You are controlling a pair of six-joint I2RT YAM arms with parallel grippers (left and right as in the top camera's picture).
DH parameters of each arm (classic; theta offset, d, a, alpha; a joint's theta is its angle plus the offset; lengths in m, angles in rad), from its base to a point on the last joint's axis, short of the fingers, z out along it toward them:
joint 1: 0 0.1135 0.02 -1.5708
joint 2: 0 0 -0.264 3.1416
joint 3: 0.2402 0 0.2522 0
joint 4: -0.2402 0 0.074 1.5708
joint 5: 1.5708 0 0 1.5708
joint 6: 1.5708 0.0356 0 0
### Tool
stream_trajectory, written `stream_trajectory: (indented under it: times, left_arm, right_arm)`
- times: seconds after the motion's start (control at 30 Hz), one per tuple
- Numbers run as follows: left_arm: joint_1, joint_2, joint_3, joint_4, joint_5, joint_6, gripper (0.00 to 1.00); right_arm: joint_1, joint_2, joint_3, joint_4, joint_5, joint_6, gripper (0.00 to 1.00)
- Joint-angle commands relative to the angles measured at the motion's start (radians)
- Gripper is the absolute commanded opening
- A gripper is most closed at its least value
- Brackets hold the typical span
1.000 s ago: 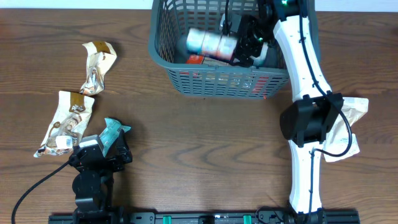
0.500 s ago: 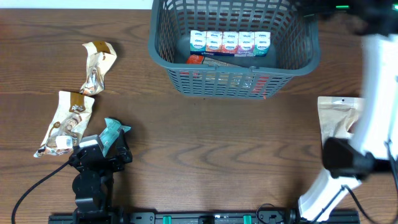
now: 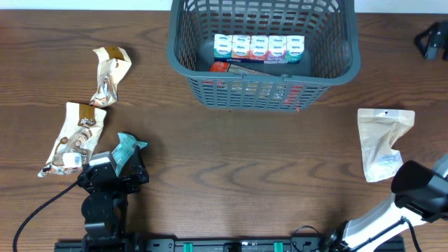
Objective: Pack container
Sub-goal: 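Move right gripper to the beige pouch and grasp it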
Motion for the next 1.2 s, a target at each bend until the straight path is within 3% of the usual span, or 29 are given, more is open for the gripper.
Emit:
stream_trajectory:
  times: [0.0,0.43,0.8,0.93,1.03,1.17]
  left_arm:
    - [0.005,0.0,-0.016,-0.006,-0.014,-0.009,0.99]
    - [0.005,0.0,-0.016,-0.006,-0.014,-0.009,0.99]
    - [0.005,0.0,-0.016,-0.007,-0.014,-0.009,0.99]
    - [0.005,0.0,-0.016,-0.007,-0.014,-0.009,0.99]
    - [0.005,0.0,-0.016,-0.007,-0.014,-0.009,0.99]
    - [0.005,0.0,-0.016,-0.008,-0.014,-0.009,0.99]
  right_arm:
    - [-0.003,0.008,-0.079,-0.035,-0.005,0.007,0.99]
    - [0.003,-0.088,-0.514,-0.082,-0.015,0.009,0.99]
    - [0.022,-0.408,-0.872,-0.082,-0.006,0.029,0.99]
    - [0.029,-0.493,-0.97,-0.053,0.13,0.051,0.99]
    - [0.027,-0.495,-0.993,-0.042,0.364,0.173,0.99]
    - [0.016,-0.471,-0.995,0.011,0.473,0.181,0.99]
